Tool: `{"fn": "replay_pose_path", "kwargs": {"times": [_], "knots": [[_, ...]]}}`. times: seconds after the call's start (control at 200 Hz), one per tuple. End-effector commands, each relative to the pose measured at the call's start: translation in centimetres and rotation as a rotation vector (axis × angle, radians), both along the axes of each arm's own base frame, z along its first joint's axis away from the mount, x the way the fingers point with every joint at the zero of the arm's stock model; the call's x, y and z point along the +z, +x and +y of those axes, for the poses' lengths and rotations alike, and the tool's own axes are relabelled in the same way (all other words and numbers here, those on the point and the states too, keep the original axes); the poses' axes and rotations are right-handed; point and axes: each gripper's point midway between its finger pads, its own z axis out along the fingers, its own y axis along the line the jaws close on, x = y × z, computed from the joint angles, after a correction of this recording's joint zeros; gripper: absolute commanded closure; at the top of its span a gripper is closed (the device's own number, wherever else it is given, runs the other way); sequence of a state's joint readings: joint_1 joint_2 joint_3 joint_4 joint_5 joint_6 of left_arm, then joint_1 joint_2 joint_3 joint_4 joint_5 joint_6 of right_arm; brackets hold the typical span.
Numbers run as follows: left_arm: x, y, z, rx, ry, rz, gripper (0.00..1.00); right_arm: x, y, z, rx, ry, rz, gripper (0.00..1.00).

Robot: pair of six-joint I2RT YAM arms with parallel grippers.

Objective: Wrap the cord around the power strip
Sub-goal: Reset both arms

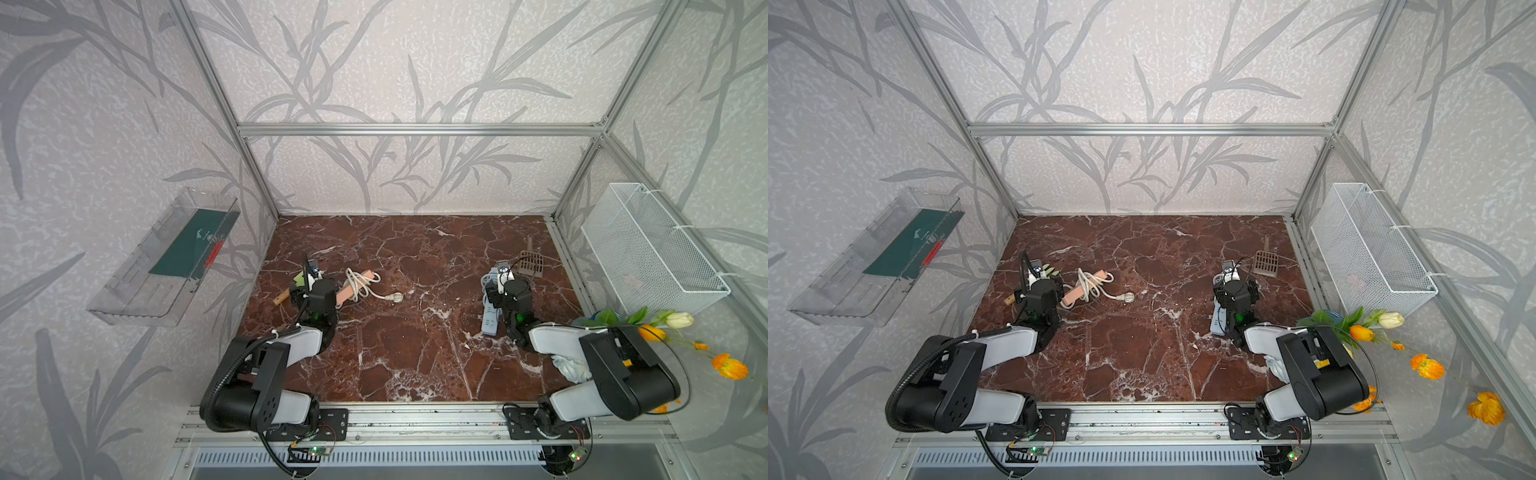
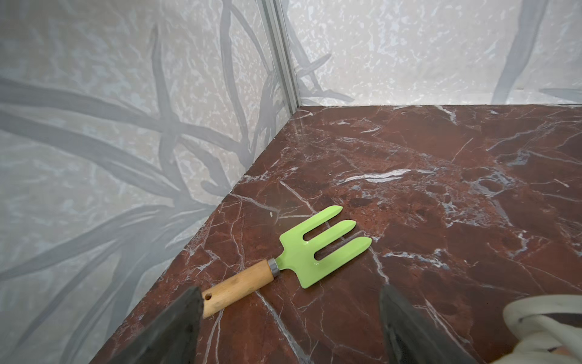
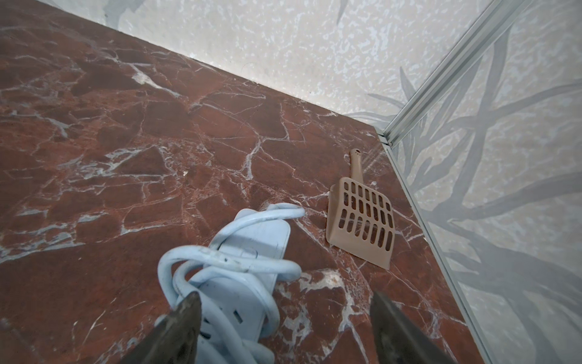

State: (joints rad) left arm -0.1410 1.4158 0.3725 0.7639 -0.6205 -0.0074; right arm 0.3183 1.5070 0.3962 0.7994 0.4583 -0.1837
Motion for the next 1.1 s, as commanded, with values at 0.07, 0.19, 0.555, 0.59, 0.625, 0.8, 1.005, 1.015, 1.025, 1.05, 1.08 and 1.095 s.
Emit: {"fn": "replay_pose_path", "kwargs": {"times": [0.07,0.19,0.555,0.59,0.625,0.8,1.005,1.015,1.025,1.05,1.08,1.095], "knots": [[-1.0,1.1,-0.7,-0.11,-0.108,-0.074,0.01,1.8,0.8,0.6,0.072,0.049,-0.12,0.16],[-1.5,1.7,-0.5,-0.125,-0.098,-0.112,0.0,1.0,0.5,0.3,0.152,0.16,-0.112,0.16],[-2.4,2.3,0.5,-0.124,-0.2,-0.022,0.0,0.0,1.3,-2.5,-0.009,0.178,-0.106,0.01],[-2.3,2.3,0.5,-0.123,-0.195,-0.029,0.0,0.1,1.3,-2.5,-0.009,0.176,-0.109,0.01],[-2.3,2.3,0.6,-0.122,-0.194,-0.029,0.0,0.0,1.2,-2.5,-0.009,0.182,-0.102,0.01],[-2.4,2.4,0.5,-0.126,-0.194,-0.023,0.0,0.1,1.3,-2.5,-0.012,0.18,-0.107,0.01],[-2.4,2.4,0.5,-0.129,-0.196,-0.02,0.0,0.0,1.3,-2.5,-0.012,0.179,-0.105,0.01],[-2.3,2.4,0.4,-0.131,-0.197,-0.022,0.0,0.1,1.3,-2.5,-0.012,0.18,-0.106,0.01],[-2.3,2.4,0.4,-0.13,-0.197,-0.022,0.0,0.1,1.3,-2.5,-0.012,0.179,-0.107,0.01],[-2.3,2.4,0.5,-0.129,-0.196,-0.022,0.0,0.1,1.3,-2.5,-0.012,0.18,-0.107,0.01],[-2.4,2.4,0.4,-0.129,-0.196,-0.02,0.0,0.0,1.3,-2.5,-0.012,0.18,-0.106,0.01],[-2.3,2.4,0.4,-0.13,-0.196,-0.022,0.0,0.0,1.3,-2.5,-0.012,0.179,-0.106,0.01]]}}
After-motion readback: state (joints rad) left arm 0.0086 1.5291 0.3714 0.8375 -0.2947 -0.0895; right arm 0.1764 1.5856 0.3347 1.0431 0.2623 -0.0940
